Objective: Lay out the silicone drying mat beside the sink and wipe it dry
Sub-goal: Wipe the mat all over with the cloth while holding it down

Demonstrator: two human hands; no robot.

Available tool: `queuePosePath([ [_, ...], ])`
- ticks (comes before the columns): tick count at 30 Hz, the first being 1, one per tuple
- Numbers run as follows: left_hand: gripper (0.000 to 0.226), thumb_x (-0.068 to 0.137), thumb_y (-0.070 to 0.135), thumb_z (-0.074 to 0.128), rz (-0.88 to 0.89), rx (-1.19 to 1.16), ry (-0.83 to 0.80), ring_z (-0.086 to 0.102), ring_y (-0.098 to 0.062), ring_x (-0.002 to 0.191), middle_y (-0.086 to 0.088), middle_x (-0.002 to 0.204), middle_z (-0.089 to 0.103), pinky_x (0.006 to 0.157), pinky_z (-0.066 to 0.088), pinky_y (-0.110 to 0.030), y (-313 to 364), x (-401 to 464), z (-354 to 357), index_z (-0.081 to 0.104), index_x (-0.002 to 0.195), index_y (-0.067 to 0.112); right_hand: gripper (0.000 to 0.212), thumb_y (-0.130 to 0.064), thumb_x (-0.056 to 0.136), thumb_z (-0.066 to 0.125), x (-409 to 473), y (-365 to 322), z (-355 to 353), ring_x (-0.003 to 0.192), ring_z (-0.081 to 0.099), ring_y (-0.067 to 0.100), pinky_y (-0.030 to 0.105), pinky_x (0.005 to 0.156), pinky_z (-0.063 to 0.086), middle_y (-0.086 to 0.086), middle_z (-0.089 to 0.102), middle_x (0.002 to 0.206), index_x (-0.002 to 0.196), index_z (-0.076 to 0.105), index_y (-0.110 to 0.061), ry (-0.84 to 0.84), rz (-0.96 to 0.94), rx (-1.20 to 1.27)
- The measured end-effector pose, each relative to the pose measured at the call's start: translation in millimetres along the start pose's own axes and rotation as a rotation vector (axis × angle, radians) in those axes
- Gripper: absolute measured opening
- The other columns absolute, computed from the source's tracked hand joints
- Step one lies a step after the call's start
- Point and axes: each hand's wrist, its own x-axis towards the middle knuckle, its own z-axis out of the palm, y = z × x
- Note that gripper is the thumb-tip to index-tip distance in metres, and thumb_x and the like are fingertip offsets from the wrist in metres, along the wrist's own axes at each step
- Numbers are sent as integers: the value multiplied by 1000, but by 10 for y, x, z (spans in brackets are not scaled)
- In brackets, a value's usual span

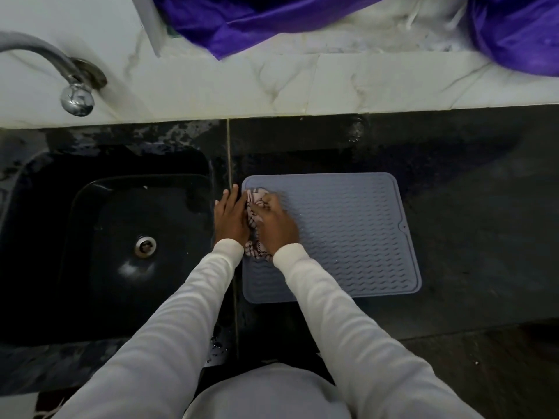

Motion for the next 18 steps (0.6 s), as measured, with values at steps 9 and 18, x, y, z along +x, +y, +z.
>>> queuePosePath([
  [9,57,95,16,44,-24,63,-24,-1,-23,147,-4,160,9,118,-6,-40,129,-75,-55,25,149,21,39,-17,94,46,74,263,-249,98,60,39,41,71,47,13,55,125,132,52,-21,-64,-139,-477],
  [18,57,95,8,34,-6,77,4,0,-26,147,-6,159,11,119,-4,-44,141,-100,-21,25,150,21,36,-24,92,53,15,1061,-1140,113,56,35,40,88,48,4,48,140,128,59,-28,44,-57,-612],
])
